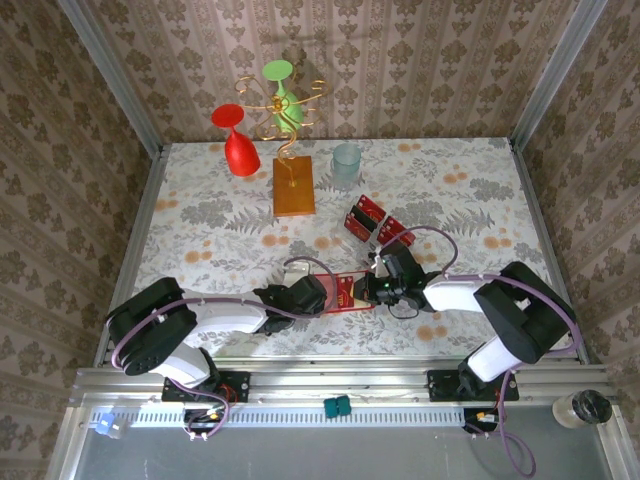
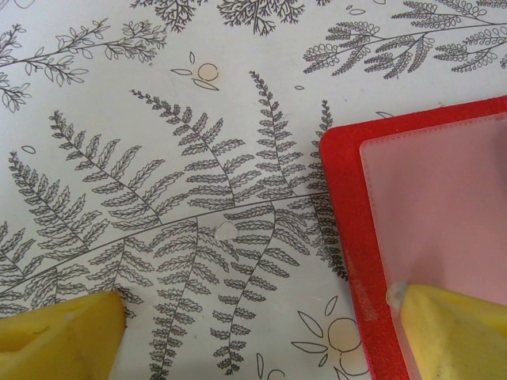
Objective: Put the credit cards into the card holder
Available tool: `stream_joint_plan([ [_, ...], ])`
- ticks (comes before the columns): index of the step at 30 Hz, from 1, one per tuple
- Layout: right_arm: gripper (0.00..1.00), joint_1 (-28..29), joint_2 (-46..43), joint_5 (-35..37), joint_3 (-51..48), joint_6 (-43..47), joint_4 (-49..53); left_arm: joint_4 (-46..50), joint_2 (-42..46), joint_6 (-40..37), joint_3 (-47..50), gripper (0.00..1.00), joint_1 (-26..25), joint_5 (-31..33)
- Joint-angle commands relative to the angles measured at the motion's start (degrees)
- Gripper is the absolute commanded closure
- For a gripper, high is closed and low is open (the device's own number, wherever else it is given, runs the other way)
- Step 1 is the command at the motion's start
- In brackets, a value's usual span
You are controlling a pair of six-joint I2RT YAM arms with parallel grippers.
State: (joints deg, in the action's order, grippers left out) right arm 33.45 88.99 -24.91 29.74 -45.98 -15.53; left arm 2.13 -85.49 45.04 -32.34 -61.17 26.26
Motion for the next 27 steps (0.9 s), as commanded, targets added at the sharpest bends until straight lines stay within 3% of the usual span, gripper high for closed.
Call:
stream_joint_plan([
  [1,1.00,0.0,2.3,-1.9,1.5,2.3,5.0,1.0,-1.7,0.4,0.5,0.08,-0.2,-0.7],
  [6,1.00,0.6,3.9,-3.3,4.3,3.5,6.9,0.8,-1.7,0.6,0.8,0.08,-0.3,-0.7],
  [12,0.64,0.9,-0.1,-1.4,7.9,7.5,15.7,0.7,-1.6,0.6,1.0,0.08,-0.3,-0.5],
  [16,0.57,0.6,-5.8,3.9,10.0,10.1,23.5,0.5,-1.5,0.8,1.2,0.08,-0.2,-0.5],
  [19,0.59,0.8,-7.9,6.3,11.2,10.9,26.7,0.5,-1.4,0.8,1.2,0.08,-0.2,-0.7],
  [24,0.86,2.2,-6.5,8.1,13.4,11.9,28.6,0.6,-1.0,0.7,1.5,0.08,-0.2,-0.4],
  [27,0.91,3.3,-4.3,8.8,14.5,11.8,28.3,0.7,-0.9,0.7,1.6,0.08,-0.2,-0.3],
])
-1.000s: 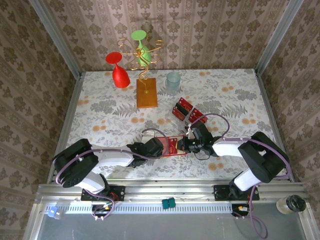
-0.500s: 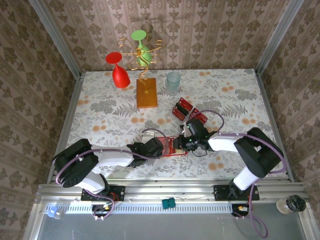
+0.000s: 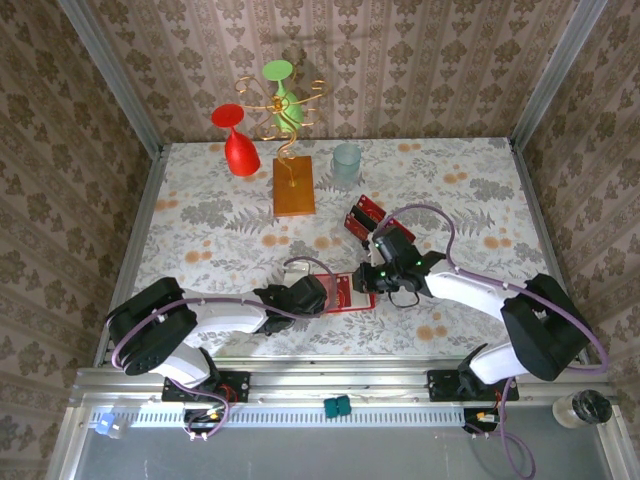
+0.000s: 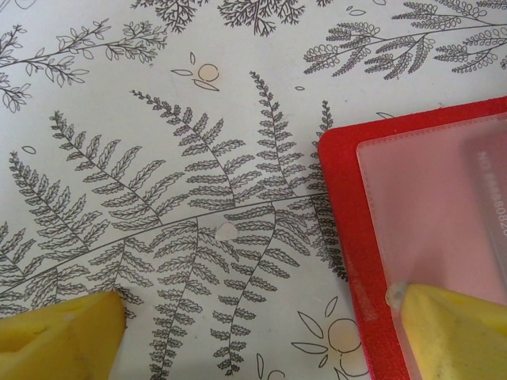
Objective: Put the credit cards into the card holder
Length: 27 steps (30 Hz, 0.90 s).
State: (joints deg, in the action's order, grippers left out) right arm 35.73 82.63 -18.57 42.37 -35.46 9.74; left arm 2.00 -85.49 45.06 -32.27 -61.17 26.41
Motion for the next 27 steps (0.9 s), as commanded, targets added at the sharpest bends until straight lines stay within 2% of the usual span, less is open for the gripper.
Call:
stream_joint_plan([
  [1,0.91,1.4,2.7,2.7,2.2,1.3,2.9,0.8,-0.9,0.7,1.5,0.08,-0.2,-0.5],
  [19,0.93,5.7,13.6,3.6,6.9,0.7,0.5,0.1,-1.0,0.5,1.2,0.08,-0.2,-0.9],
  [27,0.92,6.9,16.0,3.1,8.9,-0.4,-0.1,1.9,5.2,0.8,2.0,0.08,3.0,-1.7],
])
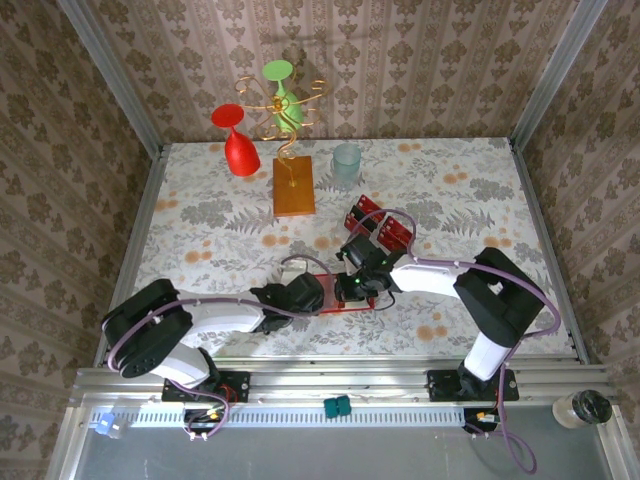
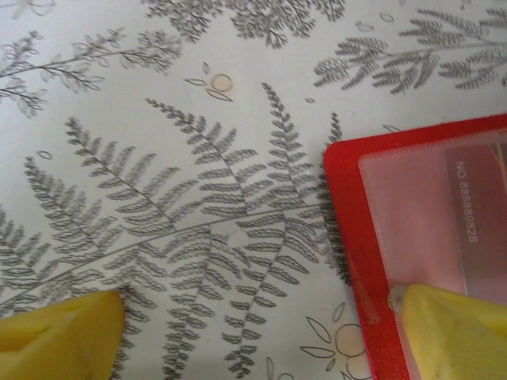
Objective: Put the credit cards into the card holder
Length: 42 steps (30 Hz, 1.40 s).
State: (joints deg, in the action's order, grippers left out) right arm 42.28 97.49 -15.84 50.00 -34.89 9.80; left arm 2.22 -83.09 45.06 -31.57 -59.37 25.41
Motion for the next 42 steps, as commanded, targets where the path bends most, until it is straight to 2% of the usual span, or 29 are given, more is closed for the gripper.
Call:
stream_joint_plan([
  [1,0.92,0.3,1.2,0.3,1.3,-1.0,-0.2,1.7,3.4,0.9,1.7,0.08,1.7,-1.0],
  [8,0.92,0.3,-0.8,0.1,2.0,-0.8,0.7,0.2,2.4,0.6,3.0,0.08,2.5,-2.5],
  [16,0.92,-1.1,-4.4,4.1,2.9,2.0,5.0,-1.4,-1.3,1.0,3.1,0.08,2.4,-3.3],
  [29,0.93,-2.0,1.8,5.3,5.7,4.0,5.6,-1.9,-2.1,1.1,3.1,0.08,2.3,-2.9],
  [42,0.96,-0.4,6.6,3.2,7.9,1.3,2.9,-2.0,-2.3,0.9,3.0,0.08,2.3,-3.0],
])
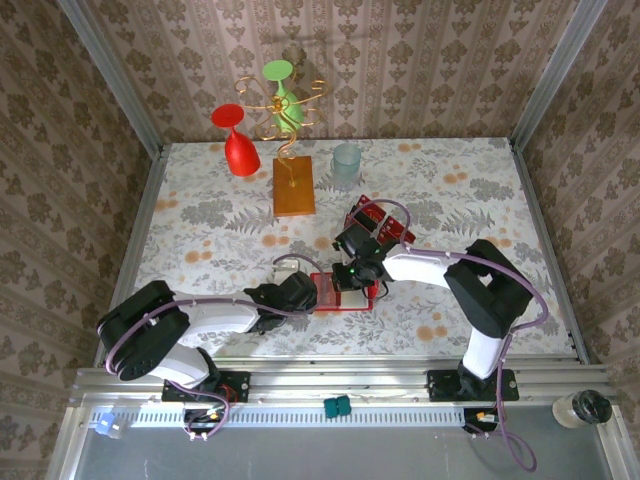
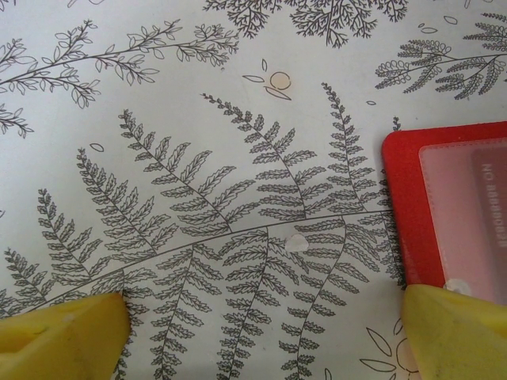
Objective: Put the credit cards into the card holder
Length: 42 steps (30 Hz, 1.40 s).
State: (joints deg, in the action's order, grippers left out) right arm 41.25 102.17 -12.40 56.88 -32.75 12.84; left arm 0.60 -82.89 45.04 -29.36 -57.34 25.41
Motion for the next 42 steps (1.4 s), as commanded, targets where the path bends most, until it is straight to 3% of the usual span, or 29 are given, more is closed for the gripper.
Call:
stream_joint_plan([
  [1,0.97,0.7,2.2,-0.5,1.2,-1.0,-0.3,-0.4,-2.5,0.9,0.8,0.08,0.3,-3.0],
  [15,0.97,0.4,-6.0,1.7,-1.4,-0.6,2.1,-0.2,-2.4,0.9,0.8,0.08,0.0,-2.7],
  [38,0.98,1.2,1.3,-0.9,-2.2,-1.9,-1.8,0.4,-2.0,0.6,0.4,0.08,0.1,-2.5],
  [42,0.98,1.3,1.8,-1.0,-2.0,-2.4,-2.2,2.6,1.2,0.8,0.6,0.08,2.3,-2.8],
])
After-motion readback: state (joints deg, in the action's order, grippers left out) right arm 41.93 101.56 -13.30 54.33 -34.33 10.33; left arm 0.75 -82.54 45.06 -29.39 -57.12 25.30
